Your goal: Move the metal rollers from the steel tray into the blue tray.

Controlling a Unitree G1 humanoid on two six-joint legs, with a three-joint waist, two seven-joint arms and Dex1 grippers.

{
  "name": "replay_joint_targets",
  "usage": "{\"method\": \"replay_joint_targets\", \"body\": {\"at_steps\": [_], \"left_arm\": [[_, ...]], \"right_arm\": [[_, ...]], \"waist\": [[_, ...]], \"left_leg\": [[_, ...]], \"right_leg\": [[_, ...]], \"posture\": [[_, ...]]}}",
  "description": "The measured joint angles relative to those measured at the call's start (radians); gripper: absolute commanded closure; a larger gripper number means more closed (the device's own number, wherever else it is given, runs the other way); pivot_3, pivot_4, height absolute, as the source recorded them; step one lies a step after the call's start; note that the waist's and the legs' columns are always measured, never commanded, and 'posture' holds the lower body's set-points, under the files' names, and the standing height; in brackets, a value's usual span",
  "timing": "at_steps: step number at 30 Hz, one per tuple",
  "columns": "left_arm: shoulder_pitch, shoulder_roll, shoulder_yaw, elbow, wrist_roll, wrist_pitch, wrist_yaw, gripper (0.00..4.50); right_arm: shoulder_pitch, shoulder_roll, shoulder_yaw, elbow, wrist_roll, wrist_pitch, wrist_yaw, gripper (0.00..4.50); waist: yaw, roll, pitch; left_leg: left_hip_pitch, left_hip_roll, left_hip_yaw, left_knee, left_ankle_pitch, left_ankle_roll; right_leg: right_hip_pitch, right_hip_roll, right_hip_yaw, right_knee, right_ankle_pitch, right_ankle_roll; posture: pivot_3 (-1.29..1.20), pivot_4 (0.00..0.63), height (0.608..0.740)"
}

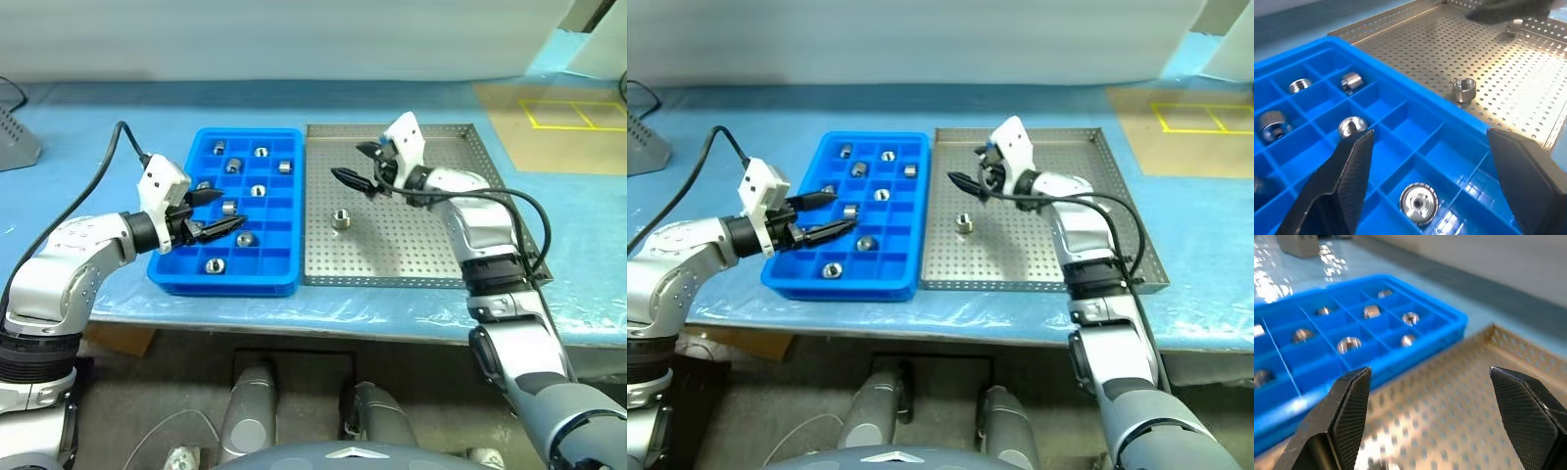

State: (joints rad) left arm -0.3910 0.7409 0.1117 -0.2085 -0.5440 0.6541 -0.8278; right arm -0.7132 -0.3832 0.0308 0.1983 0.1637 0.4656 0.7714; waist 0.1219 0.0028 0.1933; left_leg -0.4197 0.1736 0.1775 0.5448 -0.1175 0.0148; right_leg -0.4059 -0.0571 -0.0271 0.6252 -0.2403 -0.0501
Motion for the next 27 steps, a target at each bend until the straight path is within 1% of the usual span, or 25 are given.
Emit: {"method": "replay_joint_targets", "body": {"at_steps": [2, 4, 6, 10, 21, 27], "left_arm": [[-0.021, -0.010, -0.014, 0.032, 0.011, -0.013, -0.011, 0.63], [-0.043, -0.016, -0.032, 0.048, 0.019, -0.022, -0.020, 0.63], [-0.047, -0.021, -0.039, 0.049, 0.020, -0.025, -0.032, 0.63], [-0.047, -0.021, -0.039, 0.062, 0.023, -0.025, -0.042, 0.63], [-0.044, -0.019, -0.039, 0.071, 0.036, -0.025, -0.045, 0.63], [-0.040, -0.018, -0.039, 0.071, 0.040, -0.025, -0.044, 0.63]], "right_arm": [[0.051, 0.015, 0.014, -0.039, 0.008, 0.032, -0.002, 0.54], [0.060, 0.043, 0.024, -0.045, 0.013, 0.046, -0.015, 0.54], [0.059, 0.059, 0.026, -0.042, 0.014, 0.046, -0.032, 0.54], [0.058, 0.067, 0.036, 0.007, 0.010, 0.038, -0.043, 0.54], [0.065, 0.109, 0.081, 0.007, 0.017, 0.039, -0.031, 0.54], [0.063, 0.123, 0.096, 0.166, -0.008, -0.025, -0.051, 0.54]], "waist": [[-0.021, 0.000, 0.000], [-0.039, 0.000, 0.000], [-0.045, 0.000, 0.000], [-0.045, 0.000, 0.000], [-0.044, 0.000, 0.000], [-0.043, 0.000, 0.000]], "left_leg": [[0.000, 0.001, 0.000, 0.000, 0.000, 0.000], [0.000, 0.001, 0.000, 0.000, 0.000, 0.000], [0.001, 0.001, 0.000, 0.001, 0.000, 0.000], [0.001, 0.001, 0.000, 0.002, 0.000, 0.000], [0.001, 0.001, 0.000, 0.002, 0.000, 0.001], [0.001, 0.001, 0.000, 0.002, 0.000, 0.001]], "right_leg": [[-0.001, 0.000, 0.000, 0.000, 0.000, 0.000], [-0.001, 0.000, 0.000, 0.001, 0.001, -0.002], [0.000, 0.000, 0.000, 0.001, 0.001, -0.003], [0.001, 0.000, 0.000, 0.001, 0.001, -0.003], [0.001, 0.000, 0.000, 0.001, 0.001, -0.003], [0.002, 0.000, -0.001, 0.001, 0.001, -0.003]], "posture": [[0.01, 0.150, 0.740], [0.01, 0.150, 0.740], [0.00, 0.150, 0.740], [0.00, 0.150, 0.740], [0.01, 0.150, 0.740], [0.02, 0.150, 0.740]]}}
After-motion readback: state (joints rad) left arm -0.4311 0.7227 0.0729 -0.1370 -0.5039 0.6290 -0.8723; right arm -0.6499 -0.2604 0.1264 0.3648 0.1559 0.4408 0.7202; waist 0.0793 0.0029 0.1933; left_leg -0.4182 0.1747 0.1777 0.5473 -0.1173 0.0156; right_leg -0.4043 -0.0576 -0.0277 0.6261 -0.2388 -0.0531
